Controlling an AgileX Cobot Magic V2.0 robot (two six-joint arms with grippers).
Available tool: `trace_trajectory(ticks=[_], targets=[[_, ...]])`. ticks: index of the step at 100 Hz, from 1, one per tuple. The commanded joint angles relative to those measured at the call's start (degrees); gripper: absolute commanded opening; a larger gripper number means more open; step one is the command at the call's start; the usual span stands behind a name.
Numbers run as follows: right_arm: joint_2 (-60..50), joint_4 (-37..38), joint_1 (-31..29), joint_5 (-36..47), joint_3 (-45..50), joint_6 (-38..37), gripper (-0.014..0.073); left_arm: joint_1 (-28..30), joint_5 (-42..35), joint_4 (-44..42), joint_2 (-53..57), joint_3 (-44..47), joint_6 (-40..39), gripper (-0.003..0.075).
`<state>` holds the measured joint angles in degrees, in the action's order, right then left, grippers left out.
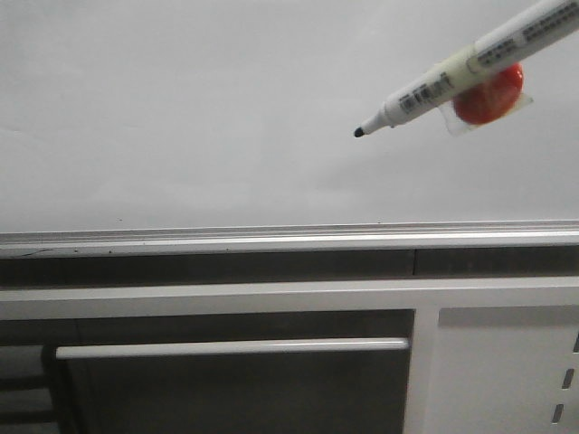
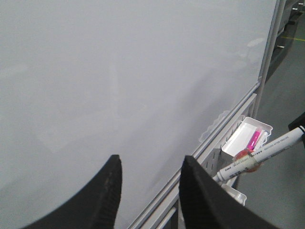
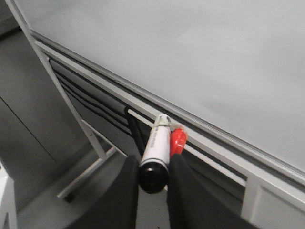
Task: Write number 1 on whiteboard
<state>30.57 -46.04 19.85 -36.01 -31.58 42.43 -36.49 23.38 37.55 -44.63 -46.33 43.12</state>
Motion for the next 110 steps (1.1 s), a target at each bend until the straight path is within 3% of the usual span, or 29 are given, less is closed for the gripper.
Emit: trace_trajectory(ticks=[1, 12, 26, 62, 110], targets=[[0.76, -4.98, -0.01, 2.71, -1.49, 0.16, -0.0043, 0.17, -2.82, -0.02, 0.86, -1.41, -0.45, 0.0198], [0.76, -5.05, -0.01, 2.18, -1.49, 0.16, -0.0043, 0.17, -1.58, 0.60, 0.86, -1.41, -0.45, 0.0137], [0.76, -5.05, -0.01, 5.06, -1.49, 2.13, -0.0043, 0.17, -2.60, 0.60, 0.86, -1.41, -0.45, -0.0018], [0.76, -11.79, 1.83, 11.41, -1.13, 16.36, -0.0043, 0.17, -13.51, 4.00, 0.86, 2.24, -0.45, -0.0020], [0.98, -11.68, 12.60, 25.29, 4.51, 22.46, -0.0042, 0.17, -18.87, 4.30, 0.86, 4.12, -0.32, -0.0020]])
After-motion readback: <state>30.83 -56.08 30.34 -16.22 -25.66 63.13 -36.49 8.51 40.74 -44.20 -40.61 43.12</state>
